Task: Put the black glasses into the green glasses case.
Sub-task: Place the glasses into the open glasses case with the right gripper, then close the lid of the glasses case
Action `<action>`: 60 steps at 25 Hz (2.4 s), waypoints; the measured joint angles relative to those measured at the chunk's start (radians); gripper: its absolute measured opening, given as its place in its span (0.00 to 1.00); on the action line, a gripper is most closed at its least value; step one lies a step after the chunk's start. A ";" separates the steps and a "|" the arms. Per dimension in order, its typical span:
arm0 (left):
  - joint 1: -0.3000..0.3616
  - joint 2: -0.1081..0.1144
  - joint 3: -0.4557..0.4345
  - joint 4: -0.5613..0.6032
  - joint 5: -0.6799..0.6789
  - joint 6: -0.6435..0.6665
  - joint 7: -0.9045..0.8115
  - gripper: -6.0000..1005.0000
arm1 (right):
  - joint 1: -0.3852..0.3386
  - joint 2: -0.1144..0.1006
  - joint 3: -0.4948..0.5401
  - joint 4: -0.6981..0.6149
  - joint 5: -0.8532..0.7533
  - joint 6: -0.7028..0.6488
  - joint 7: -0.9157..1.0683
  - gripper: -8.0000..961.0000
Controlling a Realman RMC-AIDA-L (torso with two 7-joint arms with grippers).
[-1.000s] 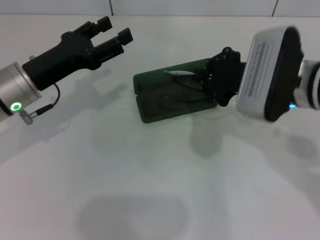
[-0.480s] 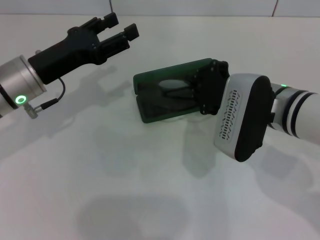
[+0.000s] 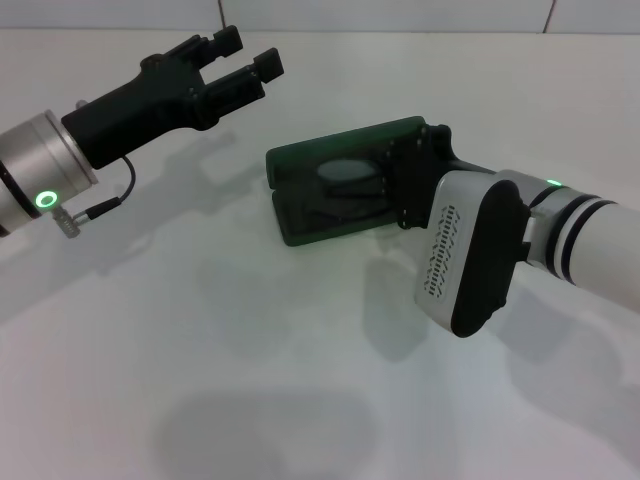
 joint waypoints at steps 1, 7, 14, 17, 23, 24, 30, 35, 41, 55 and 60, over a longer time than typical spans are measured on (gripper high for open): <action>0.000 0.000 0.000 0.000 0.000 0.000 0.000 0.79 | 0.006 0.000 -0.003 0.009 0.000 0.003 0.000 0.20; -0.006 -0.002 0.000 -0.015 0.000 0.000 0.002 0.79 | 0.028 0.000 -0.028 0.057 0.008 0.061 0.000 0.21; -0.016 -0.003 0.000 -0.027 -0.001 0.000 0.005 0.79 | 0.054 0.000 -0.067 0.104 0.009 0.118 0.000 0.21; -0.022 -0.003 0.000 -0.031 -0.001 0.000 0.002 0.79 | 0.059 0.000 -0.067 0.114 0.011 0.119 0.003 0.22; -0.027 -0.002 0.000 -0.037 -0.002 0.000 0.002 0.79 | 0.059 0.000 -0.078 0.115 0.014 0.143 0.005 0.22; -0.027 -0.002 0.000 -0.037 -0.002 0.000 0.002 0.79 | 0.059 0.000 -0.078 0.113 0.022 0.142 0.005 0.22; -0.027 -0.002 0.000 -0.039 -0.003 0.000 0.002 0.79 | 0.065 0.000 -0.059 0.106 0.120 0.077 0.006 0.22; -0.027 -0.003 0.000 -0.046 -0.002 0.000 0.005 0.79 | 0.067 0.000 -0.054 0.109 0.180 0.058 0.007 0.22; -0.023 -0.002 0.000 -0.051 -0.002 -0.001 0.005 0.79 | 0.009 -0.002 0.002 0.023 0.208 -0.012 0.010 0.22; -0.211 -0.001 0.007 -0.041 0.278 -0.377 -0.162 0.78 | -0.044 -0.008 0.681 0.071 0.602 -1.087 -0.211 0.22; -0.244 -0.002 0.096 -0.043 0.286 -0.469 -0.189 0.78 | -0.012 -0.010 0.940 0.230 0.673 -1.355 -0.312 0.22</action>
